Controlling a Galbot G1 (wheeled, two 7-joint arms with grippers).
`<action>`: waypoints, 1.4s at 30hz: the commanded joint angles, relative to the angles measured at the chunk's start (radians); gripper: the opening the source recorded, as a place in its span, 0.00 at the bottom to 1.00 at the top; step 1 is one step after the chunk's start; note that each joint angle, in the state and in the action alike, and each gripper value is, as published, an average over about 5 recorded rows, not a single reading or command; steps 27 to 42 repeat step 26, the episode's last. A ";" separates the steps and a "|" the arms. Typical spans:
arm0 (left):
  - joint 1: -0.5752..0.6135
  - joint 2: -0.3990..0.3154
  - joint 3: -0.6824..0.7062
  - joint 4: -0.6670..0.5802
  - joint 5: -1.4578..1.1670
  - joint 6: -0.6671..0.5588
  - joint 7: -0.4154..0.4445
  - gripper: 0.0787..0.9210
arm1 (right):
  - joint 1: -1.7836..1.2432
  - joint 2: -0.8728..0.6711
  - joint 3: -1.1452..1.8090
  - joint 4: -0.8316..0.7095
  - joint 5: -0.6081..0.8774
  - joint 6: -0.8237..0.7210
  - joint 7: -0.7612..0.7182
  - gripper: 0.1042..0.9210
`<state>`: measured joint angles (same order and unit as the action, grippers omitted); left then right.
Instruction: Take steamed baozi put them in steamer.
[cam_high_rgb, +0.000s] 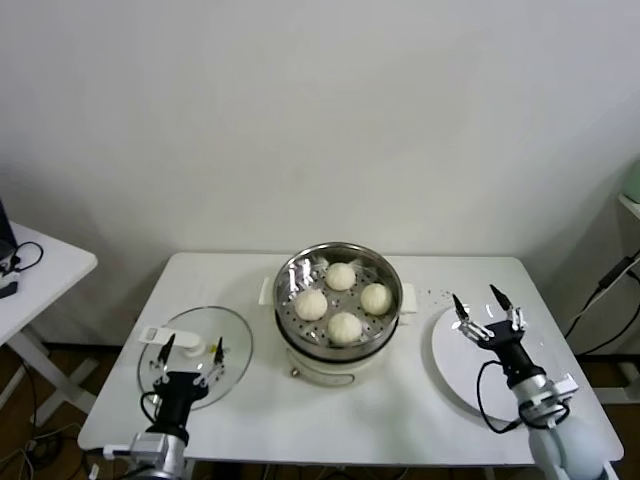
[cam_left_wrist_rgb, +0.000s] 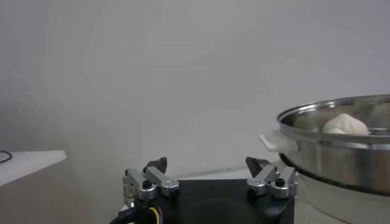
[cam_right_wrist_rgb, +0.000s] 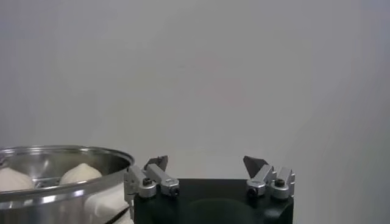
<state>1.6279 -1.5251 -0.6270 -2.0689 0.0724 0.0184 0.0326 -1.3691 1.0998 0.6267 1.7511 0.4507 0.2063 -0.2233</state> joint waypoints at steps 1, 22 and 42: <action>-0.004 -0.001 -0.018 0.004 -0.033 0.013 0.005 0.88 | -0.081 0.144 0.060 0.012 0.012 0.055 0.019 0.88; -0.006 0.004 -0.057 0.002 -0.058 -0.013 0.042 0.88 | -0.144 0.126 0.061 0.021 0.072 0.075 -0.002 0.88; -0.004 0.003 -0.063 0.001 -0.061 -0.016 0.055 0.88 | -0.143 0.127 0.057 0.020 0.071 0.076 -0.004 0.88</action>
